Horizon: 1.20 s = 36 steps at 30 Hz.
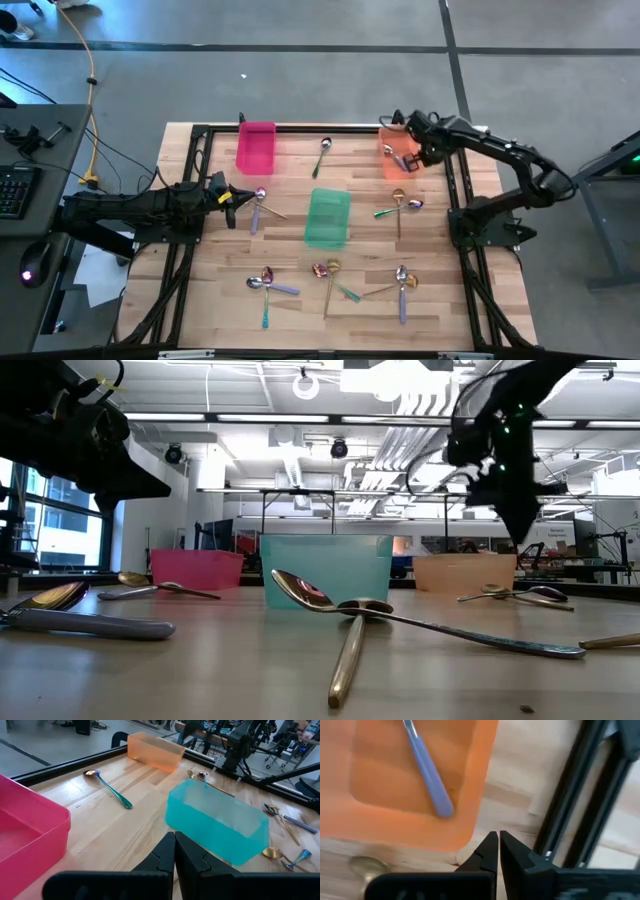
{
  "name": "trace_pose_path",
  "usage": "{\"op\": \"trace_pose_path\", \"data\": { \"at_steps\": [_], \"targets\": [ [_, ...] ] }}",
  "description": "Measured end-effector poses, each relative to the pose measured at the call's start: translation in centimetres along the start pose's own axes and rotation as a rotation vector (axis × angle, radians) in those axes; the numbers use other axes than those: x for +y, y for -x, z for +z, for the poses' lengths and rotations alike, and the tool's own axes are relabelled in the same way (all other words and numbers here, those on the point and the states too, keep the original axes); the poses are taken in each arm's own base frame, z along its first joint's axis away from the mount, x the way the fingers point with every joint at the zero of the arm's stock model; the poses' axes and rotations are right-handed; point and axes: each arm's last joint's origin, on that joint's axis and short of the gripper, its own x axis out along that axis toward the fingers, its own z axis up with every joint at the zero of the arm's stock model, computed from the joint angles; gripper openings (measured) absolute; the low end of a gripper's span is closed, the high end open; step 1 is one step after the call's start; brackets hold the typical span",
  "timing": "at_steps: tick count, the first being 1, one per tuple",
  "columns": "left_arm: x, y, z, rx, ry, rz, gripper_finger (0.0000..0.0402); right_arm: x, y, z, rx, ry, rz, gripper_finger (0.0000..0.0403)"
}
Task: Sort silverware by color (type)
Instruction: Adjust the orange bin
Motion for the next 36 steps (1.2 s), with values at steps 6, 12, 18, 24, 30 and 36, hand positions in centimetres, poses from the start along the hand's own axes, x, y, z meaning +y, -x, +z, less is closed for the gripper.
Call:
{"op": "trace_pose_path", "data": {
  "at_steps": [6, 12, 18, 24, 30, 36],
  "targets": [
    [0.0, 0.0, 0.0, 0.004, 0.017, -0.01, 0.0, 0.7, -3.0, -0.9, -0.039, -0.015, 0.098, 0.0],
    [0.0, 0.0, 0.0, 0.005, 0.025, -0.013, 0.0, 1.0, -3.7, -0.8, -0.086, -0.023, 0.143, 0.0],
    [0.0, 0.0, 0.0, 0.007, 0.032, -0.012, 0.0, 0.0, -2.9, 0.8, -0.173, -0.006, 0.079, 0.0],
    [-0.1, -0.3, -0.1, 0.016, 0.031, -0.002, 0.0, -2.0, -3.7, 2.1, -0.236, -0.045, 0.115, 0.0],
    [-0.3, -0.7, 0.4, -0.017, 0.029, -0.012, 0.0, -2.4, -3.7, 3.0, -0.313, -0.052, 0.201, 0.0],
    [-0.4, -1.1, 0.5, -0.034, 0.017, 0.013, 0.0, -2.2, -3.5, 3.6, -0.374, -0.024, 0.264, 0.0]
  ]
}}
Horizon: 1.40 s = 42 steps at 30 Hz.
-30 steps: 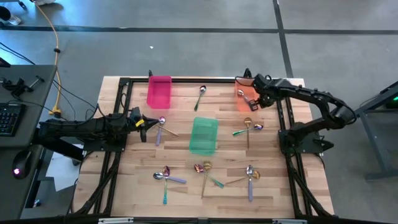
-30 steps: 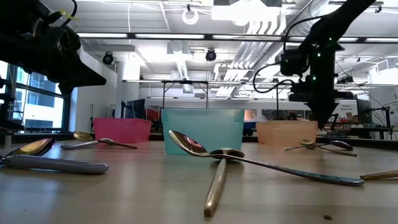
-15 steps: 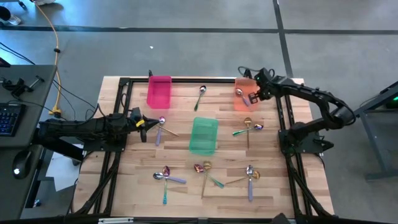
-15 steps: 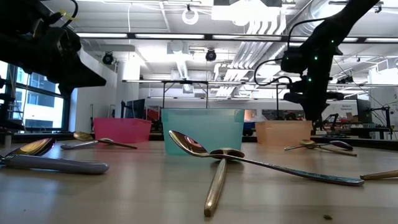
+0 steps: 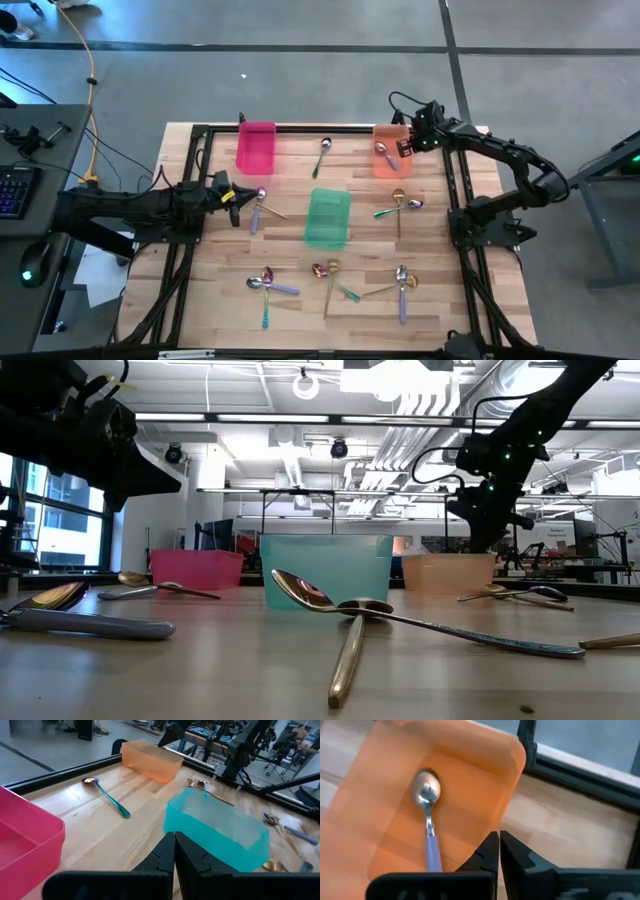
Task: Sort silverware by color (type)
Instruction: Adjust the orange bin, then put the top left gold spoon in the pink bin
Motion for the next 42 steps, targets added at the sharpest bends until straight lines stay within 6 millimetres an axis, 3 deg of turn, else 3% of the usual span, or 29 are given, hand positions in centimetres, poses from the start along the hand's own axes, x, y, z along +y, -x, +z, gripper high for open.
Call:
{"op": "trace_pose_path", "data": {
  "at_steps": [5, 10, 16, 22, 28, 42],
  "targets": [
    [0.2, -0.5, 0.3, -0.006, 0.014, -0.01, 0.0, 0.1, 0.5, 1.1, -0.053, 0.048, -0.032, 0.0],
    [0.6, -1.1, 0.3, 0.044, 0.036, -0.015, 0.0, 0.8, 2.5, 3.1, -0.162, 0.135, -0.011, 0.0],
    [0.6, -2.0, 1.5, 0.155, 0.01, 0.012, 0.0, 2.4, 4.2, 4.0, -0.313, 0.257, 0.198, 0.0],
    [0.4, -3.4, 2.9, 0.322, 0.013, -0.015, 0.0, 4.2, 3.3, 3.0, -0.429, 0.366, 0.413, 0.0],
    [0.1, -5.1, 3.9, 0.493, -0.022, -0.028, 0.0009, 5.9, 3.0, 2.0, -0.58, 0.437, 0.519, 0.0],
    [-0.4, -8.8, 4.6, 0.778, -0.142, -0.057, 0.0097, 9.0, 3.5, 0.7, -0.66, 0.479, 0.607, 0.0]
  ]
}}
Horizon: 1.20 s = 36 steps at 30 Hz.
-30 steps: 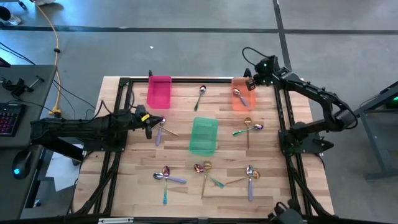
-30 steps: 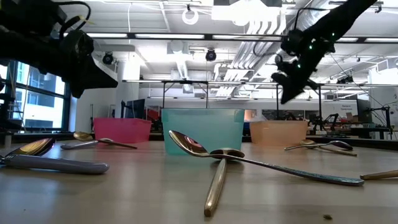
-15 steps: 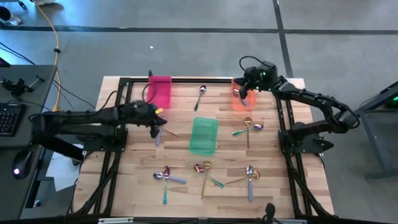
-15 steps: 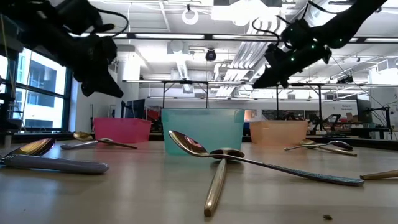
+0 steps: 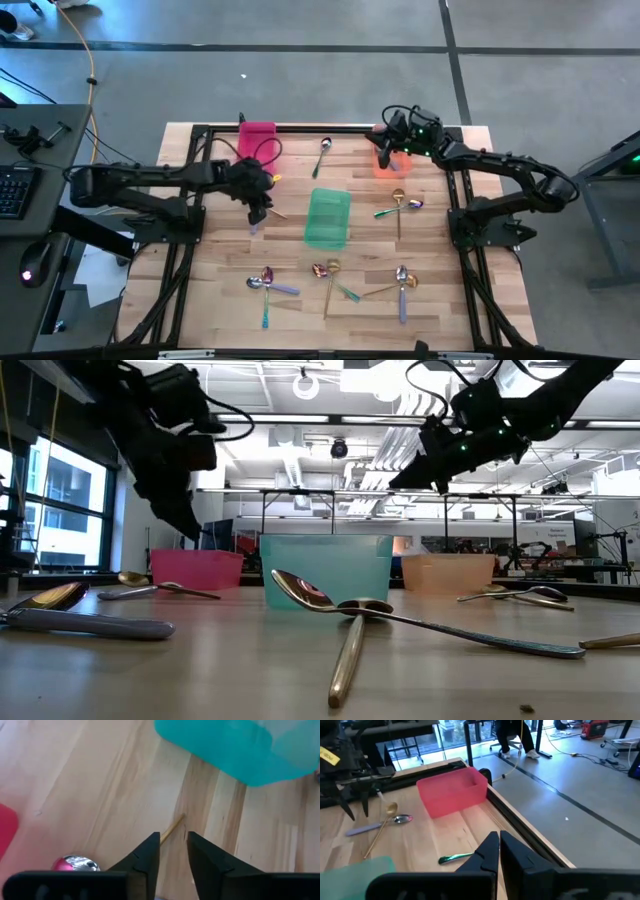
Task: Sort silverware by color (type)
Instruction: Put the top left gold spoon in the pink bin
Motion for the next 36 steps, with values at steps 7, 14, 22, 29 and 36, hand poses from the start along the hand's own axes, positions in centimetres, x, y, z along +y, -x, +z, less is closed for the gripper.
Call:
{"op": "trace_pose_path", "data": {
  "at_steps": [7, 14, 22, 29, 36],
  "targets": [
    [0.1, -1.0, 0.4, 0.099, -0.055, 0.002, 0.0135, 1.1, -0.3, 0.0, 0.005, 0.057, 0.0, 0.0],
    [0.3, -2.4, 0.0, 0.168, -0.133, -0.007, 0.0147, 1.5, -0.4, 0.0, 0.006, 0.1, 0.013, 0.0],
    [0.9, -4.7, -0.6, 0.272, -0.18, 0.056, 0.0142, 1.5, -0.4, 0.0, 0.006, 0.122, 0.013, 0.0],
    [1.3, -5.6, -1.1, 0.333, -0.234, 0.118, 0.0124, 1.5, -0.4, 0.1, -0.002, 0.131, 0.013, 0.0],
    [1.3, -5.7, -1.1, 0.343, -0.302, 0.098, 0.0072, 1.5, -0.4, 0.1, -0.001, 0.131, 0.013, 0.0]
  ]
}}
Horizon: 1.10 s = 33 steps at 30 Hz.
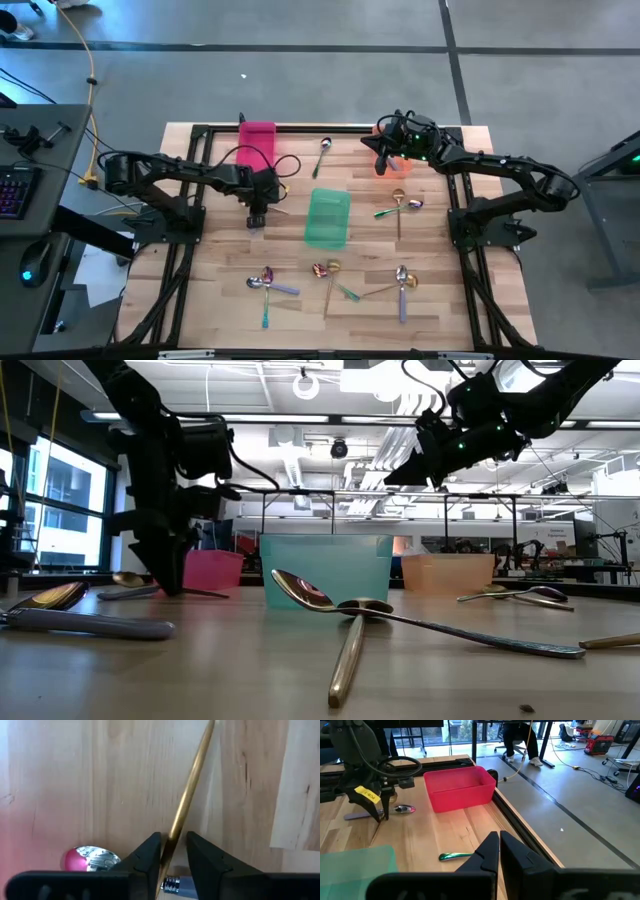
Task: Sort silverware by color (type)
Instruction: Put the top left gold spoon in the pink bin
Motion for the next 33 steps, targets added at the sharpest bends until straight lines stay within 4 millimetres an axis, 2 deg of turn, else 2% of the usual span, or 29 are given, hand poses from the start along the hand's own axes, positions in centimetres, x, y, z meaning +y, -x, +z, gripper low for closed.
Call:
{"op": "trace_pose_path", "data": {
  "at_steps": [5, 11, 16, 21, 25, 28, 33],
  "targets": [
    [0.0, 0.0, 0.0, -0.001, -0.045, 0.0, 0.0015, 0.0, 0.0, 0.0, 0.0, 0.0, 0.0, 0.0],
    [0.2, 0.4, 0.5, 0.017, -0.04, 0.01, 0.001, 0.0, 0.0, 0.0, 0.0, -0.003, 0.0, 0.0],
    [1.1, 2.5, 2.7, -0.057, 0.032, 0.031, 0.0006, 0.0, 0.0, 0.0, 0.0, -0.004, 0.0, 0.0],
    [2.7, 5.3, 3.8, -0.169, 0.171, 0.041, 0.0006, 0.0, 0.0, 0.0, 0.003, -0.004, 0.002, 0.0],
    [4.4, 7.7, 3.2, -0.253, 0.34, 0.068, 0.0005, 0.0, 0.0, -0.1, 0.01, -0.004, 0.003, 0.0],
    [6.3, 9.3, 2.1, -0.314, 0.521, 0.103, 0.0005, 0.0, 0.0, -0.1, 0.009, -0.003, 0.003, 0.0],
    [9.8, 10.2, -0.2, -0.325, 0.725, 0.194, 0.0005, 0.0, 0.0, -0.1, 0.008, 0.006, 0.003, 0.0]
  ]
}}
